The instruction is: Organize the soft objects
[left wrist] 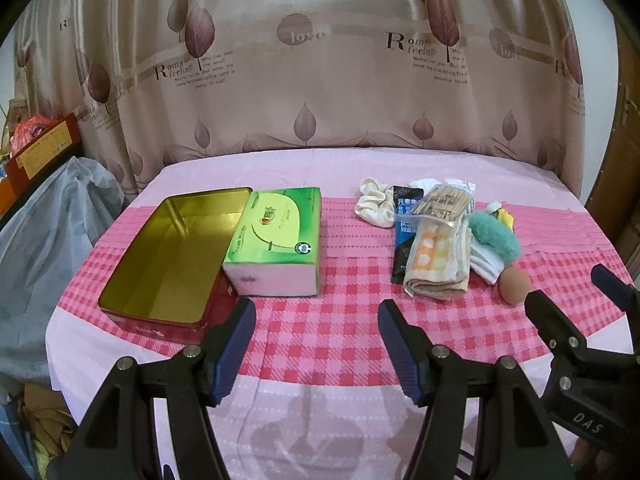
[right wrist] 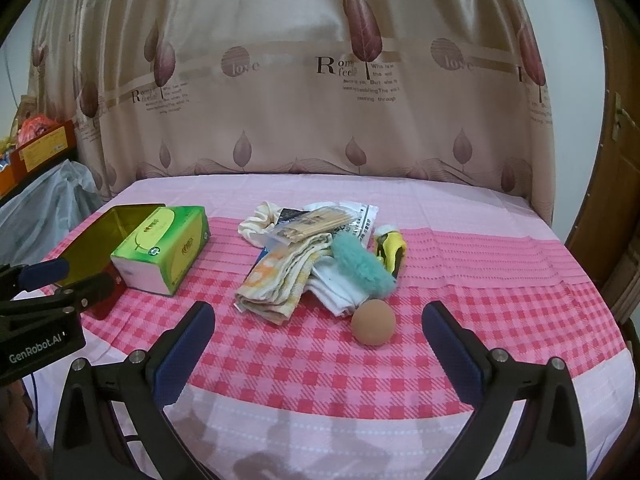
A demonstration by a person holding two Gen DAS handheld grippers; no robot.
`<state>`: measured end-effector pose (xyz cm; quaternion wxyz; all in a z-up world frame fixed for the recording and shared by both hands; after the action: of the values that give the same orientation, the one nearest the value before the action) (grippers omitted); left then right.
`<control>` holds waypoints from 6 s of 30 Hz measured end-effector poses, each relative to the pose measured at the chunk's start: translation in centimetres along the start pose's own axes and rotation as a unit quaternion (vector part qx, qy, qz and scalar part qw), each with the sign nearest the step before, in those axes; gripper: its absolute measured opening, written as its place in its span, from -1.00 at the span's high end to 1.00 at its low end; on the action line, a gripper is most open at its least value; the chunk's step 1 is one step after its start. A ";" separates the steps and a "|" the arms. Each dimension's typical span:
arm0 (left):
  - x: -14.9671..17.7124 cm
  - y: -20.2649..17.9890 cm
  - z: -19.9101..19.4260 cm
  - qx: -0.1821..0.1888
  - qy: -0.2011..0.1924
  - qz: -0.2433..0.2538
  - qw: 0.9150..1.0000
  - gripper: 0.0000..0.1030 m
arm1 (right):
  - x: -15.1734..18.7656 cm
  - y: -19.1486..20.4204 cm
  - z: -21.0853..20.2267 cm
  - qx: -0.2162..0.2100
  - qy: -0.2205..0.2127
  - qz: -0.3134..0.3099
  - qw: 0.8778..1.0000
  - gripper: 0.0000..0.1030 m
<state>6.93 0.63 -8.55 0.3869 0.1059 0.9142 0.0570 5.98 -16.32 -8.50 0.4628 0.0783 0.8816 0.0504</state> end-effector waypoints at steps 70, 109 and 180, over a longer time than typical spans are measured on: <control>0.6 0.8 2.2 -0.008 0.034 -0.002 0.999 -0.26 | 0.9 -1.0 1.6 0.006 0.027 0.001 1.000 -0.57; -5.4 -4.0 12.2 0.087 0.081 0.064 0.991 -0.27 | 3.3 -6.5 12.7 0.026 0.171 0.019 0.985 0.26; -15.1 -8.8 14.5 0.145 0.116 0.070 0.980 0.47 | 1.1 -8.2 10.7 0.015 0.145 0.079 0.986 0.27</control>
<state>26.27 -11.18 -9.78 0.2543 0.2175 0.9416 -0.0368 13.43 -23.96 -16.74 0.3238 0.1465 0.9309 0.0846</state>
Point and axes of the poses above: each gripper's, at about its wrist camera, not at the fingertips, and z roughly the way its jaws point, y to its left, x to its underside, the point moved 8 cm from there along z, roughly the way its jaws point, and after that the axes turned 10 degrees about z, right-handed, at the moved point
